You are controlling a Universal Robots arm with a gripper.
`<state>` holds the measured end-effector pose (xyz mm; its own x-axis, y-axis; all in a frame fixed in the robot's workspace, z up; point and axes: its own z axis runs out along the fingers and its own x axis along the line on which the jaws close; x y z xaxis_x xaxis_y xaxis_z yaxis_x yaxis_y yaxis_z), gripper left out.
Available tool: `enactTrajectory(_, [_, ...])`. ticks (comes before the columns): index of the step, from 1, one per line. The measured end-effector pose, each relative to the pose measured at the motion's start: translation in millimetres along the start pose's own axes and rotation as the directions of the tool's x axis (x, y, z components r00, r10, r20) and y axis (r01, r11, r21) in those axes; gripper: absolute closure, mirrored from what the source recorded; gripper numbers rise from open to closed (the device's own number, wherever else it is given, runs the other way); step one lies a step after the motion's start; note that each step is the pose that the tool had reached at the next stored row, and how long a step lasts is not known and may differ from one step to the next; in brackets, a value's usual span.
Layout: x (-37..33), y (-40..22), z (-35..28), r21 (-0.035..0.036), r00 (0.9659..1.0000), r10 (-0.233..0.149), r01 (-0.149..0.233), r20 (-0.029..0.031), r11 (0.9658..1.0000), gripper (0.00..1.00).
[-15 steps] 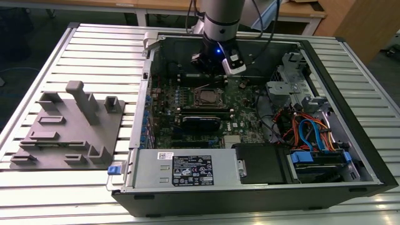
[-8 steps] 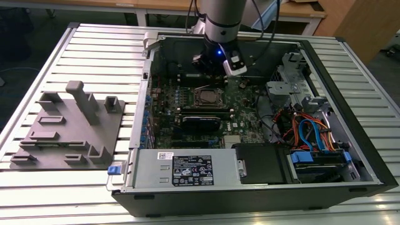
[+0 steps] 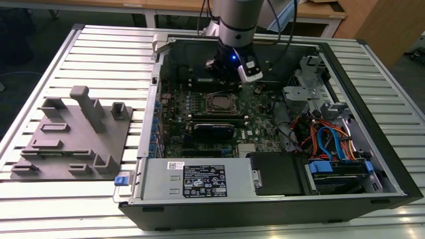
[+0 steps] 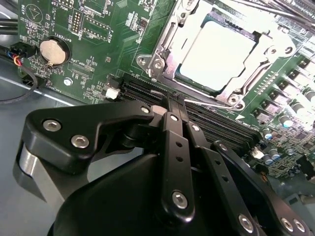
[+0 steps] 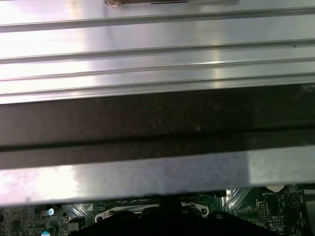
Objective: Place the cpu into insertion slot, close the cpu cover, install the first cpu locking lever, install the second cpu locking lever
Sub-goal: 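Install the first cpu locking lever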
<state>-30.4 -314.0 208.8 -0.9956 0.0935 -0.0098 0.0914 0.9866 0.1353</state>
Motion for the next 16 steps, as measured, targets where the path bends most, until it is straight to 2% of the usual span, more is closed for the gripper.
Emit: enactTrajectory(16, [-3.9, -0.9, 9.0, 0.0002, 1.0000, 0.007, -0.007, 0.0007, 1.0000, 0.89])
